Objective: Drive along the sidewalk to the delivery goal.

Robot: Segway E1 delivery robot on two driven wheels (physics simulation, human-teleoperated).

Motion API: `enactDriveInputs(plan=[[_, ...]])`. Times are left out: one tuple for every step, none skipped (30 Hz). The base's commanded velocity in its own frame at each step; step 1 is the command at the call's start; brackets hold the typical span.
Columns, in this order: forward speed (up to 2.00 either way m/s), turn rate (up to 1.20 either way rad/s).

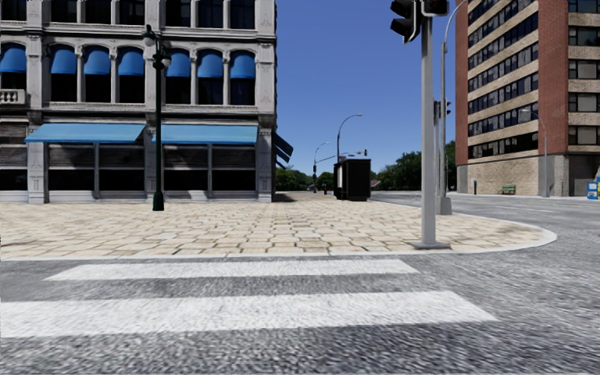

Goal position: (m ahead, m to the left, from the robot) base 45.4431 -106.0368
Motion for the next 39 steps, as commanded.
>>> enactDriveInputs(plan=[[2.0,0.0],[2.0,0.0],[2.0,0.0],[2.0,0.0],[2.0,0.0],[2.0,0.0],[2.0,0.0],[2.0,0.0],[2.0,0.0],[2.0,0.0],[2.0,0.0],[2.0,0.0],[2.0,0.0],[2.0,0.0],[2.0,0.0],[2.0,0.0],[2.0,0.0],[2.0,0.0],[2.0,0.0],[2.0,0.0],[2.0,0.0],[2.0,0.0],[2.0,0.0],[2.0,0.0],[2.0,0.0],[2.0,0.0],[2.0,0.0],[2.0,0.0],[2.0,0.0],[2.0,0.0],[2.0,0.0],[2.0,0.0],[2.0,0.0],[2.0,0.0],[2.0,0.0],[1.95,0.0],[1.84,0.0],[1.84,0.0],[1.65,0.0]])
